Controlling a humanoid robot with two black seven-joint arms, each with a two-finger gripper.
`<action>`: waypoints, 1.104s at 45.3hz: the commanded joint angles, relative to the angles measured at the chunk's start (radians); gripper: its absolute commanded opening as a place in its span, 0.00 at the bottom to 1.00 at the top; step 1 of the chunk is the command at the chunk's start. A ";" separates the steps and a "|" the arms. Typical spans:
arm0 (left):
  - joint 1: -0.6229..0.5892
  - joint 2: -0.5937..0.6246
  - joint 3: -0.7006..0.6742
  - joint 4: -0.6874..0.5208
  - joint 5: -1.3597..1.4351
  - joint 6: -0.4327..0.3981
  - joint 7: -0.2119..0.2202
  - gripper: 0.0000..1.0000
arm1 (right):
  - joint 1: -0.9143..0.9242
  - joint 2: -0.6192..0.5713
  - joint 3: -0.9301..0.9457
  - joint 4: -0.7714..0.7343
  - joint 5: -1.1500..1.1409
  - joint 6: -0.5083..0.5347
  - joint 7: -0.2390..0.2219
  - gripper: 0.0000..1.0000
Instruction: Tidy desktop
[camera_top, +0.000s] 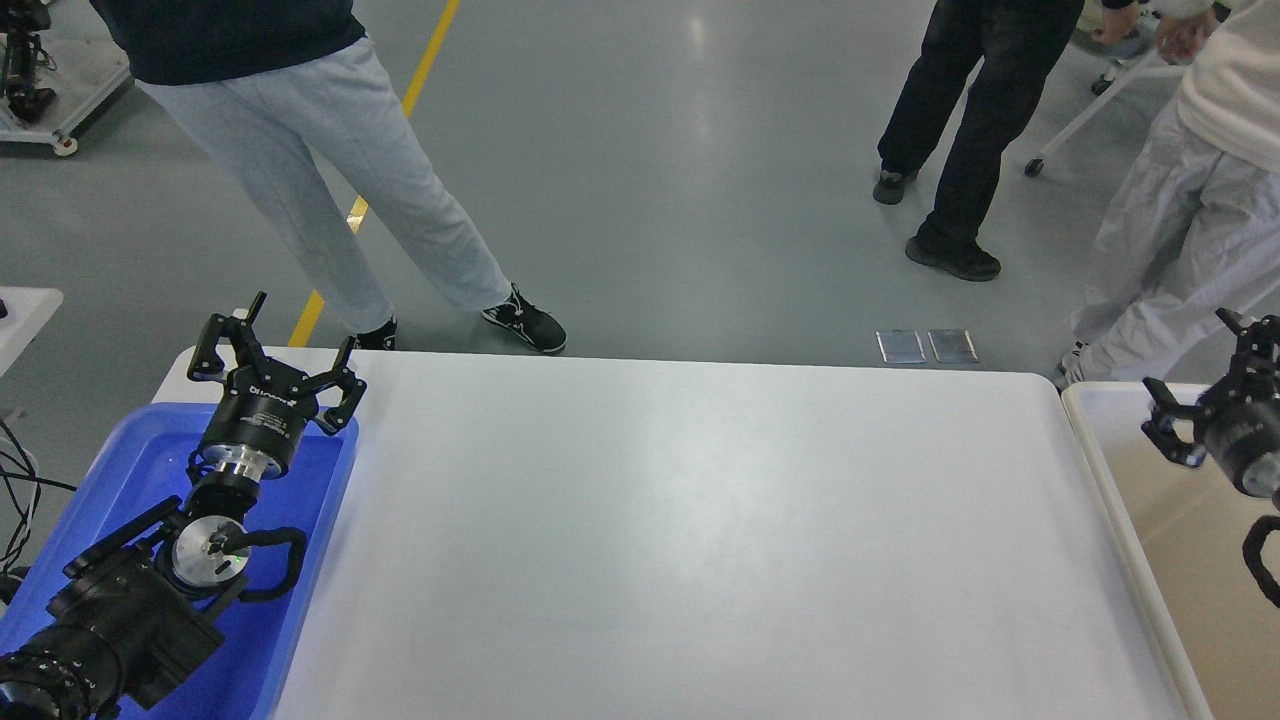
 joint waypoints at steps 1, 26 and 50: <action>0.000 0.000 0.000 0.000 0.000 0.000 0.000 1.00 | -0.062 -0.023 0.071 0.236 -0.009 -0.072 0.202 0.99; 0.000 0.000 0.000 0.000 0.000 0.000 0.000 1.00 | -0.116 0.215 0.055 0.251 -0.021 -0.139 0.340 1.00; 0.000 0.000 0.000 0.000 0.000 0.000 0.000 1.00 | -0.104 0.219 -0.034 0.262 -0.025 -0.224 0.339 1.00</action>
